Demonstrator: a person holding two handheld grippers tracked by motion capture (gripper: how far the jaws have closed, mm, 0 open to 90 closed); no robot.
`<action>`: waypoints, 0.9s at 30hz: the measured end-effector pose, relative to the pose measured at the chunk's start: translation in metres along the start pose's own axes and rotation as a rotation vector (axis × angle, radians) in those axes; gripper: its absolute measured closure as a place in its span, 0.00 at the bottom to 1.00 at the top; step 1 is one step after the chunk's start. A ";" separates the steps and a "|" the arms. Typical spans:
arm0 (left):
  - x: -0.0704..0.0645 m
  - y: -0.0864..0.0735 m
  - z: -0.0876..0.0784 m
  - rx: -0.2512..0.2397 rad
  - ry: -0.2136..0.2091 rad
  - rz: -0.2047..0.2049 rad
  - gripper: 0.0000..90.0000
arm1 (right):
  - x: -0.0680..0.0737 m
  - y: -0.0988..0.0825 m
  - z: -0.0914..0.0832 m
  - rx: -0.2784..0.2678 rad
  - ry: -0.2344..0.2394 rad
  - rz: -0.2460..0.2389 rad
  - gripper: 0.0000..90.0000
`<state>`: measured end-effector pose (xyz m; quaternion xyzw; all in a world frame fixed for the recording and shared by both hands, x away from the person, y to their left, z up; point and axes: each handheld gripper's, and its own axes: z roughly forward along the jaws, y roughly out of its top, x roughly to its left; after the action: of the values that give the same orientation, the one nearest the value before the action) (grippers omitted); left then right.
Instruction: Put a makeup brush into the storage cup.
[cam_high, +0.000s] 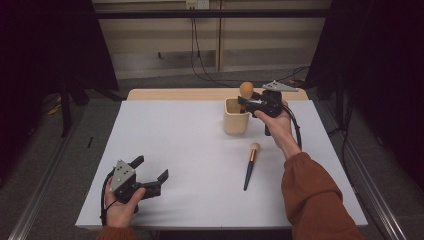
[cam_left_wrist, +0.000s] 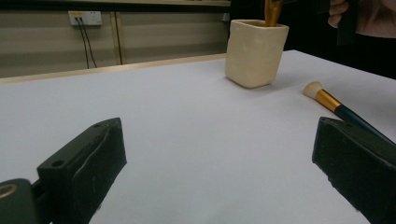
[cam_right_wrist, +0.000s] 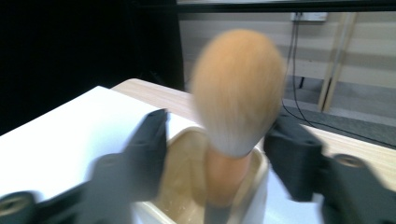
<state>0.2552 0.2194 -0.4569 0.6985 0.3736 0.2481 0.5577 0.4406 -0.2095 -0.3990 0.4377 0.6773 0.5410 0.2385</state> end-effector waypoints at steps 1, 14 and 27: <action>0.000 0.000 0.000 0.000 0.001 0.001 0.03 | -0.001 0.000 -0.001 0.001 -0.007 0.002 0.35; 0.000 0.000 0.000 -0.001 0.005 0.003 0.03 | -0.004 -0.008 -0.011 -0.022 -0.026 -0.002 0.08; 0.000 0.000 -0.001 -0.008 0.014 -0.010 0.03 | 0.002 -0.013 -0.032 -0.048 -0.019 -0.020 0.00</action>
<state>0.2547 0.2204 -0.4568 0.6927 0.3799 0.2517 0.5589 0.4094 -0.2254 -0.4014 0.4302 0.6662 0.5505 0.2610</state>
